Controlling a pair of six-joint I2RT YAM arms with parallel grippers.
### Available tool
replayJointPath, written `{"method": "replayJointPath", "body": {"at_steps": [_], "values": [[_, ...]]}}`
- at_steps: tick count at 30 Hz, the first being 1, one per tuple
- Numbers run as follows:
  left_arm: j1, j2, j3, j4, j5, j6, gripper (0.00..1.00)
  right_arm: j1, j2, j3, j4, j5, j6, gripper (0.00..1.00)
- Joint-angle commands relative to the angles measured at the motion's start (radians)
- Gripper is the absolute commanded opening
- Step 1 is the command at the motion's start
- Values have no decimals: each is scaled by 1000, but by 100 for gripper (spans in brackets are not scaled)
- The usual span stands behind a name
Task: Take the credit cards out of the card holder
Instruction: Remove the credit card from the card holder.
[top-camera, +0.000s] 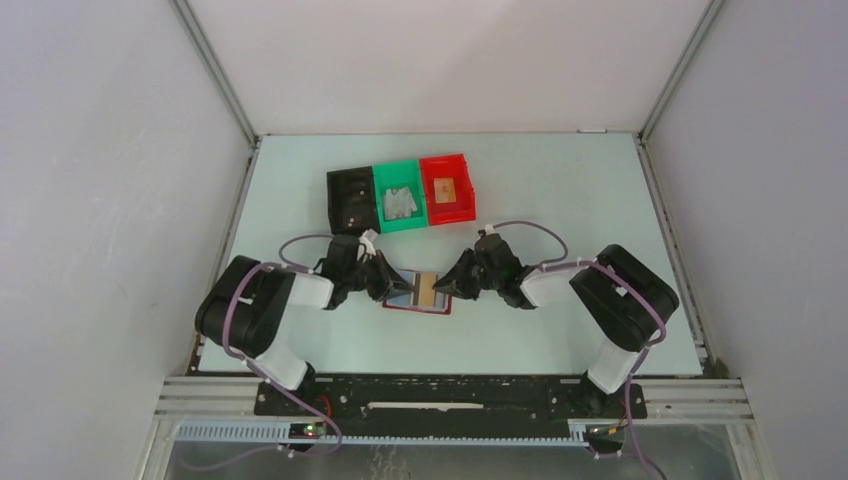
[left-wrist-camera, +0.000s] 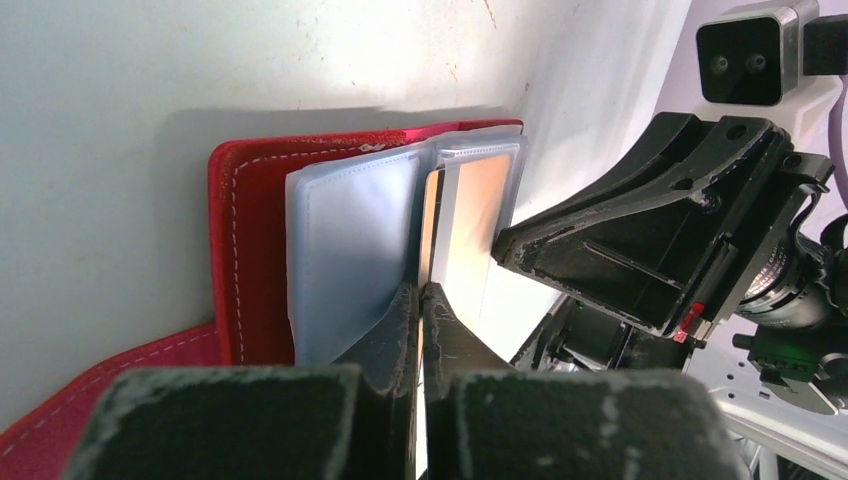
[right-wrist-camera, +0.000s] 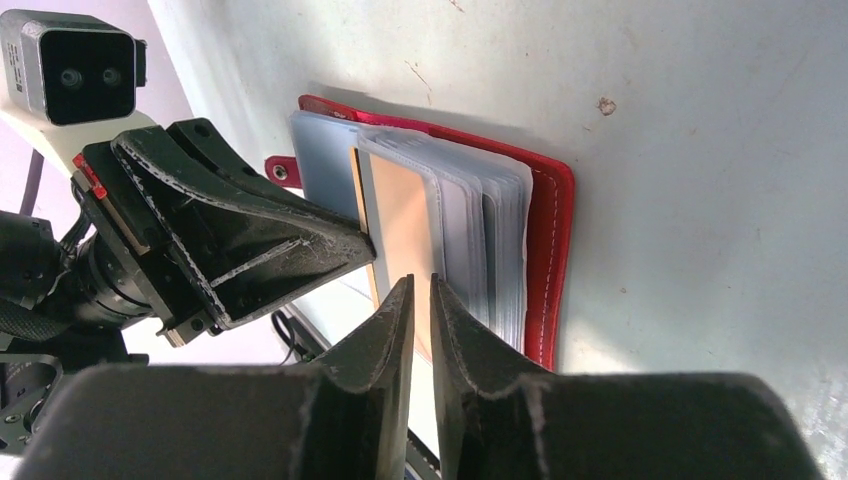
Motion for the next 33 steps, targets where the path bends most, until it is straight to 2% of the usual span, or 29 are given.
{"method": "replayJointPath", "body": {"at_steps": [1,11,18,24,28,33], "values": [[27,-53,-24,9,-3,4,0,-8,54,-24,-171,88,-41,21],[48,-91,-47,-13,-23,17,0,-24,49,-59,-166,100,-36,21],[48,-50,-35,-20,-11,35,0,-22,33,-61,-149,76,-39,22],[38,-8,-25,-26,-9,44,0,-22,-110,-94,-155,117,-46,42],[31,-3,-21,-26,-8,44,0,-26,-136,-96,-172,127,-58,43],[23,14,-10,-29,0,44,0,-19,-66,-96,-94,71,-44,44]]}}
